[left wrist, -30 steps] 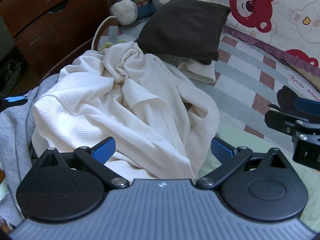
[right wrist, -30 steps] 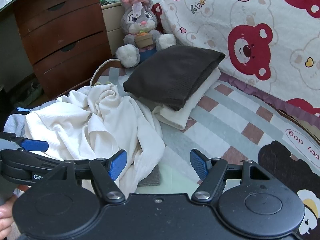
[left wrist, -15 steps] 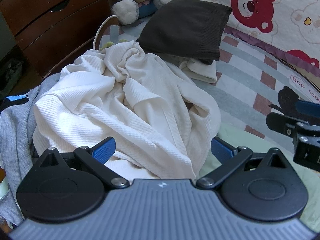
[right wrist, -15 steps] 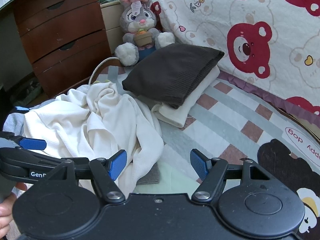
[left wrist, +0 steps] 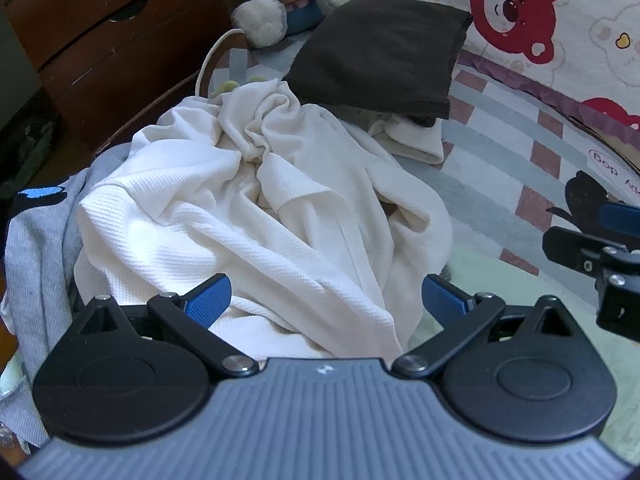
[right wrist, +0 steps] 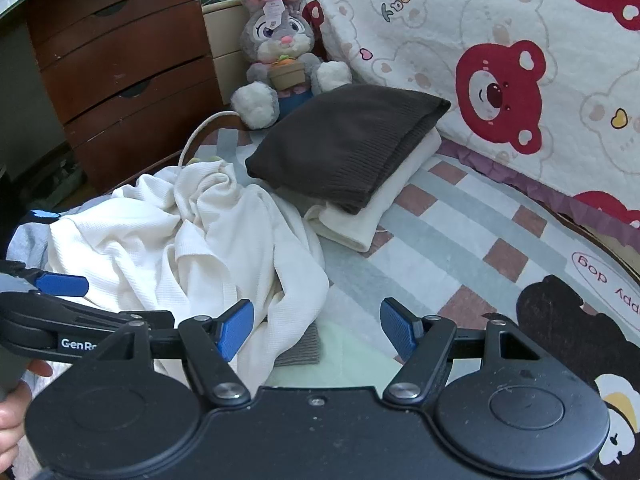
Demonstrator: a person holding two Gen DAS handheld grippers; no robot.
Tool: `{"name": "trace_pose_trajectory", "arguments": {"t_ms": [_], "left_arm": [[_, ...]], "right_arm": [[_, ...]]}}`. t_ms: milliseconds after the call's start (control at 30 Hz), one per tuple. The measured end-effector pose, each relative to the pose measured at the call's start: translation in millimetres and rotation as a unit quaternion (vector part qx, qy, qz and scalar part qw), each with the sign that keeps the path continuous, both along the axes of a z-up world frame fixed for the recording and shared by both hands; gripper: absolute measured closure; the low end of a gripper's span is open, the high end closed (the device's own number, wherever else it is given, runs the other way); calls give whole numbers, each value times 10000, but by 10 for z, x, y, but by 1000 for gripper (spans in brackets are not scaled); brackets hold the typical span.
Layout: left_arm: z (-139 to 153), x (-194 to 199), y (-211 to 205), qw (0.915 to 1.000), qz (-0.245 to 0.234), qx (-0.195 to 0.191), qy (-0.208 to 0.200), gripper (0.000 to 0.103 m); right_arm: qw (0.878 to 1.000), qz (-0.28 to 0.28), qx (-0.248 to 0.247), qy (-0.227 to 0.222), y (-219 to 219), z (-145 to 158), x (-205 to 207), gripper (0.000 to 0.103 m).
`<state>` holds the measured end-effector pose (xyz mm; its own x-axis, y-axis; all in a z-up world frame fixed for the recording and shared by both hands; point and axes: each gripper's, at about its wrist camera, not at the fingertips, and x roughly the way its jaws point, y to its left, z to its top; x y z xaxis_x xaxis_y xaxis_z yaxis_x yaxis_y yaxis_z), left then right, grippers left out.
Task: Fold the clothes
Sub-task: 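Lower the right gripper onto the cream garment and pinch its edge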
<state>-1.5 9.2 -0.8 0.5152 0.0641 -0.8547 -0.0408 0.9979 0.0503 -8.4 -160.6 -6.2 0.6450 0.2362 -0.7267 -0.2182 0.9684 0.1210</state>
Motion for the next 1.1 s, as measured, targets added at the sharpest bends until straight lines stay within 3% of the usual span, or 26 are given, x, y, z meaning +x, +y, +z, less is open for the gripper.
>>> {"name": "trace_pose_trajectory", "arguments": {"t_ms": [200,300,467,567,700,833,867,933,967,1033,1100], "left_arm": [[-31,8,40,10000,69,36,-37,0],[-30,2,212,9990,353,37,-263,0],[-3,52,588,9955,707,422,-475,0],[41,96,866,9924,985,549,-501,1],[49,131,1207,9894,1232,525,-569,7],[-36,187,1462,9909,1247,201,-469,28],[-68,204,1486,9913,1231,165,-437,31],[-122,244,1512,9921,1180,206,-382,36],[-141,260,1521,9924,1144,241,-383,37],[-165,281,1512,9937,1004,323,-386,37],[-210,320,1488,9963,767,255,-287,36]], "right_arm": [[9999,99,48,-17,9,-10,-3,28],[9991,328,242,-133,45,-7,5,28],[9951,825,343,-414,205,-91,213,28],[9923,1128,447,-260,288,-245,467,28],[9906,1109,749,271,319,-561,871,28],[9855,1016,1218,607,324,-833,1123,28],[9844,977,1293,685,335,-886,1175,30],[9836,865,1356,817,360,-983,1279,44],[9843,809,1324,842,372,-1023,1330,55],[9868,678,1201,848,389,-1088,1415,67],[9890,564,1101,812,382,-1129,1464,67]]}}
